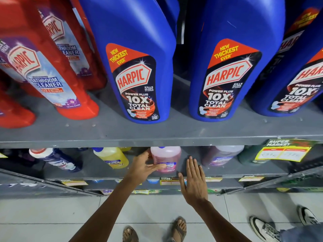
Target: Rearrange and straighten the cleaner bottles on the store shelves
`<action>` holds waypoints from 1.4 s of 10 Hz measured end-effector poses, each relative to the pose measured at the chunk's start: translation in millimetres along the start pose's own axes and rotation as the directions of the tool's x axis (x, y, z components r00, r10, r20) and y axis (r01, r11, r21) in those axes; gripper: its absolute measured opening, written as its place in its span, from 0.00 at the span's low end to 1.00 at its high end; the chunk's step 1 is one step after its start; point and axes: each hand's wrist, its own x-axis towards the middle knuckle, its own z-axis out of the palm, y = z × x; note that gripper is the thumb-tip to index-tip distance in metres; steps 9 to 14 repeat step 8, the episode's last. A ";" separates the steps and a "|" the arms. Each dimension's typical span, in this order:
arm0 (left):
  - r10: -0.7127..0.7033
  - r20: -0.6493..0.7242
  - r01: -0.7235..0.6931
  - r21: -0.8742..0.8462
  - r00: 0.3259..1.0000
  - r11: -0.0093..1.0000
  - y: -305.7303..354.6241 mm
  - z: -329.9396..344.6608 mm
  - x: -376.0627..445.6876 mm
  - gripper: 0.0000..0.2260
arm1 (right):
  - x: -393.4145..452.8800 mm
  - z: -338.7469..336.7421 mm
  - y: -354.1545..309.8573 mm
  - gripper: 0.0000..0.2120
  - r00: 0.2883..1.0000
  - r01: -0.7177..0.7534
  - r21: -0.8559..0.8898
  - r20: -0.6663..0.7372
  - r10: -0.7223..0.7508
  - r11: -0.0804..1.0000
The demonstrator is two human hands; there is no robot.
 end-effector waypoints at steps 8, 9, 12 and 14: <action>0.030 -0.123 -0.033 -0.022 0.992 0.999 -11.8 12.6 -50.4 0.25 | -25.6 -52.1 -18.6 0.31 0.998 -0.008 0.408 -0.048 0.031 0.913; 0.030 -0.123 -0.033 -0.022 0.992 0.999 -11.8 12.6 -50.4 0.25 | -25.6 -52.1 -18.6 0.31 0.998 -0.008 0.408 -0.048 0.031 0.913; 0.030 -0.123 -0.033 -0.022 0.992 0.999 -11.8 12.6 -50.4 0.25 | -25.6 -52.1 -18.6 0.31 0.998 -0.008 0.408 -0.048 0.031 0.913; 0.030 -0.123 -0.033 -0.022 0.992 0.999 -11.8 12.6 -50.4 0.25 | -25.6 -52.1 -18.6 0.31 0.998 -0.008 0.408 -0.048 0.031 0.913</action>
